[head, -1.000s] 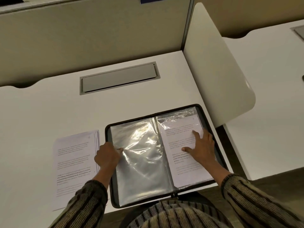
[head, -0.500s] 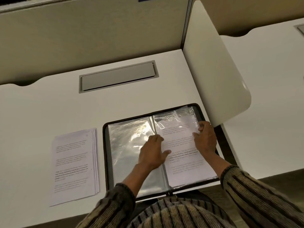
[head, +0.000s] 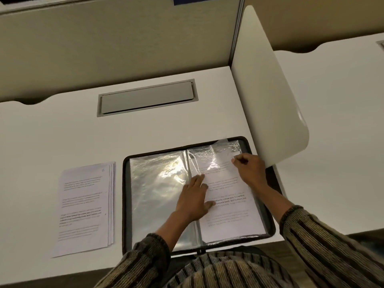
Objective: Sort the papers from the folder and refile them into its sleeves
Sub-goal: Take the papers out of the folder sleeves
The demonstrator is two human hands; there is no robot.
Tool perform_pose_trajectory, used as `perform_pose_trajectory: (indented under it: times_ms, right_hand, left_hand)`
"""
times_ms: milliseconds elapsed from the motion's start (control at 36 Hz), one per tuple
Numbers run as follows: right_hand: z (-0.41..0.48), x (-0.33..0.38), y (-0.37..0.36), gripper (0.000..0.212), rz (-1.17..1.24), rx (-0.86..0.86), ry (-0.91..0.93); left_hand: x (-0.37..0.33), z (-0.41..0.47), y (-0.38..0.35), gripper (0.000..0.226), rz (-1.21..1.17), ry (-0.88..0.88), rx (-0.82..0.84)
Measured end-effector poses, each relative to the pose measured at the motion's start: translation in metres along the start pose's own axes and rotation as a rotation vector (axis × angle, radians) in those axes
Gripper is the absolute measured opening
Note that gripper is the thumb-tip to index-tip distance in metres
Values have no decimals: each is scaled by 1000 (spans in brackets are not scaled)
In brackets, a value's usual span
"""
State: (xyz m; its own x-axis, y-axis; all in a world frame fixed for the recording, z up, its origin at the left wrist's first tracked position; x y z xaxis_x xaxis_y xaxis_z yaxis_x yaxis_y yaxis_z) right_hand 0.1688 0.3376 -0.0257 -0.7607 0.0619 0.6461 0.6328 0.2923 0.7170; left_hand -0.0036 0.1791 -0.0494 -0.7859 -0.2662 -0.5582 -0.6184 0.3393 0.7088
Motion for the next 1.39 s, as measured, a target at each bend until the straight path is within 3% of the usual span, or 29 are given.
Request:
perform_pose_trajectory:
  times_ms: [56,139,250,306,444,583,722,806,861,1000,1139,1278,1389]
  right_hand:
    - [-1,6,-1,9,-31,45,44]
    - [-8,14,-1,13,-77,104,97]
    - [-13,18,-1,18,-93,148,166]
    - [-13,17,-1,19,-89,174,181]
    - [-11,22,1,19,-99,229,201]
    - [-11,28,1,22,-93,285,240]
    - [-11,30,-1,24,-120,329,284]
    - [-9,32,-2,22,-85,398,251]
    - [-8,38,-1,24,-15,437,223]
    - [3,61,4,54,90,381,102]
    - [15,88,-5,56,90,414,5]
    - [33,120,-19,49,-39,470,28]
    - [40,145,-32,47,-386,606,122]
  left_hand:
    - [-5,6,21,48,-202,79,-178]
    - [0,12,48,60,-631,324,-395]
    - [-1,23,60,78,-1249,574,-394]
    - [0,31,62,75,-1359,635,-338]
    - [5,43,67,39,-1369,677,-289]
    - [4,44,70,72,-1412,701,-322]
    - [4,48,71,27,-1367,700,-381]
    - [7,47,70,19,-1334,735,-421]
    - [7,46,68,24,-1333,753,-430]
    - [4,45,65,48,-1433,750,-492]
    - [1,40,59,63,-1479,745,-553]
    - [0,35,53,59,-1505,775,-575]
    - [0,31,47,42,-1516,780,-559]
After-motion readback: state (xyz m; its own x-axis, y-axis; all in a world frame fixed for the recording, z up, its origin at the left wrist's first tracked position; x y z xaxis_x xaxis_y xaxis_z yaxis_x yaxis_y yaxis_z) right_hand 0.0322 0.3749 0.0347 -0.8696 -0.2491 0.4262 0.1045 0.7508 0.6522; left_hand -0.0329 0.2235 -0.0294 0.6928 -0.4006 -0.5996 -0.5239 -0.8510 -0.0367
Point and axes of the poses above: each hand's wrist, its own z-axis towards the middle knuckle, its own y-axis out of the back of the hand, x = y × z, the point moved 8 cm from there along z, towards the middle knuckle, and after that the axes turned 12 degrees about -z, right-handed, at the moved point
